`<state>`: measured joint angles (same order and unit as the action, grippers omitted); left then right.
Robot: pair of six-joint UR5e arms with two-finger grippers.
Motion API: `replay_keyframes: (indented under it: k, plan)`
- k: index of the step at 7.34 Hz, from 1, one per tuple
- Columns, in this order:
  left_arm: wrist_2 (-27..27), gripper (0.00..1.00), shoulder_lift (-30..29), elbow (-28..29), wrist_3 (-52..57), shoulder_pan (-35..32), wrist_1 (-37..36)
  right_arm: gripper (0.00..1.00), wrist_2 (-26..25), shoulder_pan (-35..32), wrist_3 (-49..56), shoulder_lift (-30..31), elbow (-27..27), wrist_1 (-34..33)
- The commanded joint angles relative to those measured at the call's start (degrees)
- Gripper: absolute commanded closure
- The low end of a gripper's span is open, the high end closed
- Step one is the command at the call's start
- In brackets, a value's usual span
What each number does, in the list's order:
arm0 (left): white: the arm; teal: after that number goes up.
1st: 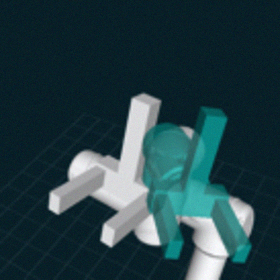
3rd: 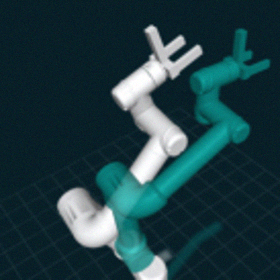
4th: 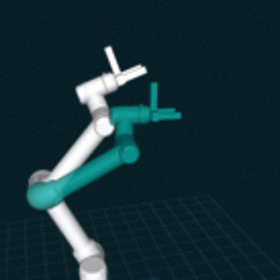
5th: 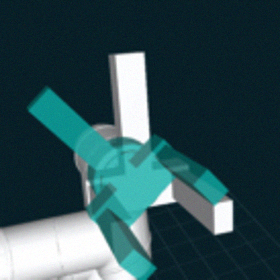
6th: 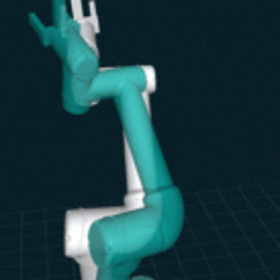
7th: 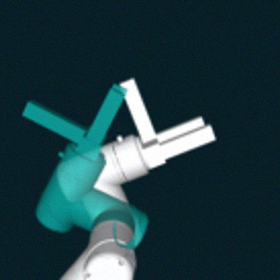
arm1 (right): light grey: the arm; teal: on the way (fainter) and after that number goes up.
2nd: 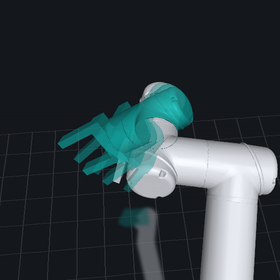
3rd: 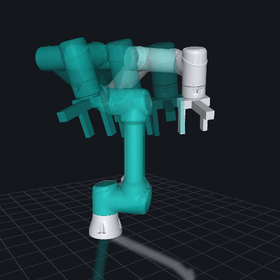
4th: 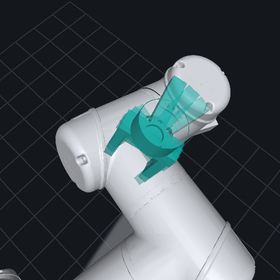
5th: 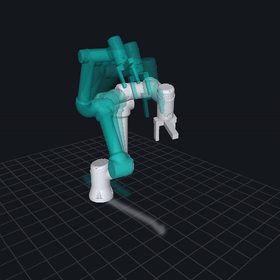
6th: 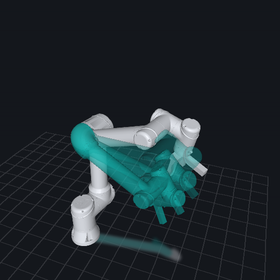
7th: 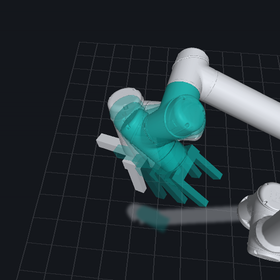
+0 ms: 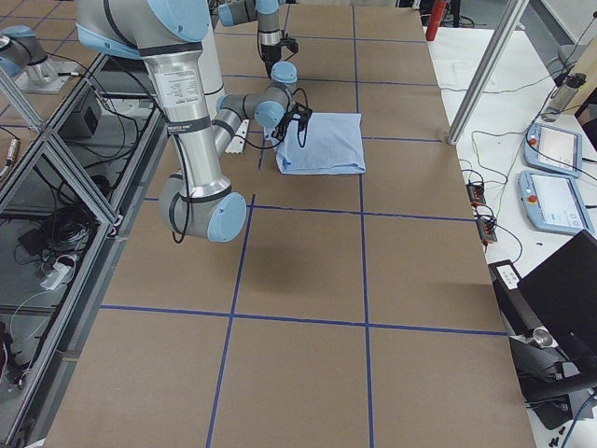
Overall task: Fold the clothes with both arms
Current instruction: 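Grasp the shirt's near edge with both grippers and fold it away from the robot, then release the folded edge and lift both grippers away from the shirt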
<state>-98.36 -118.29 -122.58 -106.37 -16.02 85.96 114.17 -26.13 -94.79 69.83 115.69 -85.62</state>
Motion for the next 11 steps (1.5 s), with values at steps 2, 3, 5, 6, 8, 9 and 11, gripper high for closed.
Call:
replay_keyframes:
  k: [2,3,5,6,8,9,11]
  plan:
    - [-2.27,1.00,-2.81,9.25,3.09,-9.35,7.18,1.00,1.49,-8.30,0.57,-9.77,-12.11,-0.07]
    - [-2.45,1.00,-3.61,11.81,3.79,-11.21,9.12,1.00,1.58,-9.63,0.57,-11.89,-15.02,-0.07]
    - [-3.94,1.00,-7.37,20.57,3.89,-16.47,12.90,1.00,2.80,-12.79,1.70,-16.45,-22.39,0.02]
    - [-3.94,1.00,-9.05,26.11,5.45,-18.85,16.22,1.00,6.03,-15.59,3.45,-19.26,-27.57,0.02]
    - [-3.85,0.50,-14.14,42.86,7.39,-23.51,27.44,0.17,7.91,-18.86,7.83,-23.76,-41.61,7.95]
    - [-3.77,0.01,-14.34,45.38,12.89,-25.10,30.29,0.00,7.82,-20.53,10.91,-24.38,-43.94,9.76]
    - [-3.94,0.00,-14.34,45.32,14.60,-26.52,30.67,0.00,8.87,-22.73,13.49,-28.51,-47.65,9.78]
